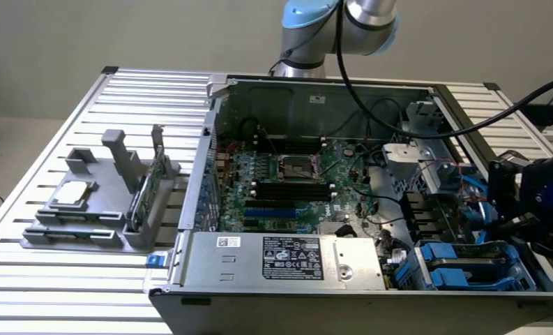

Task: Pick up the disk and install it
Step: 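Insert the first disk wire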

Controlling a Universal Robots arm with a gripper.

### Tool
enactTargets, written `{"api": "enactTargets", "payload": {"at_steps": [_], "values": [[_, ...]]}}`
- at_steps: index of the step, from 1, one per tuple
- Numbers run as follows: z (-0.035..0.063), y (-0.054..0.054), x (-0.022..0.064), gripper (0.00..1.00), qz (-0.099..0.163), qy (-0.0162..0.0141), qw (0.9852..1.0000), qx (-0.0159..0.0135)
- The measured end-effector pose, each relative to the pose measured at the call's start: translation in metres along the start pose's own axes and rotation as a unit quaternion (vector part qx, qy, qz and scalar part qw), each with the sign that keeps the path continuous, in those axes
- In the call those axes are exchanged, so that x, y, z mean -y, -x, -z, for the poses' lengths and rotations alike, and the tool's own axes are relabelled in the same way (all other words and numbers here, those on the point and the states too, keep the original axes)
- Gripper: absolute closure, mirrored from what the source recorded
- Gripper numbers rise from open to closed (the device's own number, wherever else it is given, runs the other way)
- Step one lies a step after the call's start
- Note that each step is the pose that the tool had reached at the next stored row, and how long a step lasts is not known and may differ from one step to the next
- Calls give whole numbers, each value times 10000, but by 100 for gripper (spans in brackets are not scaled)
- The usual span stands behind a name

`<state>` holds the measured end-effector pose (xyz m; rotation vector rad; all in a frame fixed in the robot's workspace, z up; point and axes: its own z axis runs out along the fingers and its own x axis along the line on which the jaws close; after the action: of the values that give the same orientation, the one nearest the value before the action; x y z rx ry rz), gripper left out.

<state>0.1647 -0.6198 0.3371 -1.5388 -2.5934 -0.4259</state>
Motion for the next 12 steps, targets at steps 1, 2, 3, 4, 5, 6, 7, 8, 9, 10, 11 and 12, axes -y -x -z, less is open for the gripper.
{"api": "enactTargets", "payload": {"at_steps": [1, 2, 3, 4, 5, 6, 7, 8, 9, 10, 11, 12], "values": [[3, -4, 5, 83, -13, -15, 10000, -21], [6, -8, 10, 83, -31, -35, 10000, -46], [7, -11, 15, 83, -52, -56, 9999, -67], [7, -12, 18, 83, -75, -78, 9999, -83], [7, -13, 20, 83, -103, -103, 9998, -99], [7, -13, 21, 83, -136, -128, 9998, -114], [7, -14, 21, 83, -174, -156, 9996, -129], [7, -14, 21, 83, -214, -185, 9995, -143], [7, -14, 21, 83, -260, -213, 9993, -156], [7, -14, 21, 83, -306, -235, 9991, -166], [7, -14, 21, 83, -354, -256, 9989, -175], [7, -14, 21, 83, -404, -272, 9986, -182]]}}
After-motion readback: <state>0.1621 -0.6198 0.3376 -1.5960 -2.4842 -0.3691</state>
